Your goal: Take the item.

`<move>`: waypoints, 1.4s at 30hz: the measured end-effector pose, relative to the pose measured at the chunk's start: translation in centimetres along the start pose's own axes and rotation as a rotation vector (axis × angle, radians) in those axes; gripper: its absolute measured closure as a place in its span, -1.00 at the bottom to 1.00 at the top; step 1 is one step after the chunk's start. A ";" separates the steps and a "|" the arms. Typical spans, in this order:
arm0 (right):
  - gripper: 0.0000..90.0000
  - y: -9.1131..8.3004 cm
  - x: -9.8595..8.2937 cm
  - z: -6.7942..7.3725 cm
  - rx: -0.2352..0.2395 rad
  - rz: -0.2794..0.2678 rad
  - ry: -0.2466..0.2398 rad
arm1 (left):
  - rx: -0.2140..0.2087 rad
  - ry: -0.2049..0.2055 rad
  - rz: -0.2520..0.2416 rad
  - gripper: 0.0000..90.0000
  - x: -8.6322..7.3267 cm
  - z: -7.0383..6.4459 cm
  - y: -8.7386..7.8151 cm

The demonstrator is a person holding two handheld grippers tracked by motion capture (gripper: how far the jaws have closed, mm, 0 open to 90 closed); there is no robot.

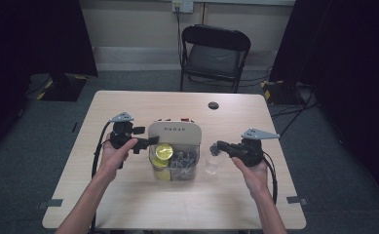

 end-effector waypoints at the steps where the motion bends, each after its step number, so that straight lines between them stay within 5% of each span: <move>1: 1.00 0.0 0.0 0.0 -0.003 0.001 0.001 | 0.006 0.001 0.004 -0.66 0.0 0.0 0.0; 22: 0.96 0.7 -0.9 -0.4 -0.015 0.044 0.004 | 0.004 0.000 0.003 -0.66 0.0 0.0 0.0; 42: 0.44 0.1 -0.6 -0.6 -0.063 0.014 0.015 | -0.008 0.004 -0.002 -0.66 -0.2 0.0 0.2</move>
Point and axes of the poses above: each handheld gripper's, and its own axes: y roughly forward along the jaws, x roughly out of its top, z roughly to its left, the point moved 4 cm from there along y, roughly forward along the jaws, and after that the axes turned 7 degrees about y, right-handed, at the moved point
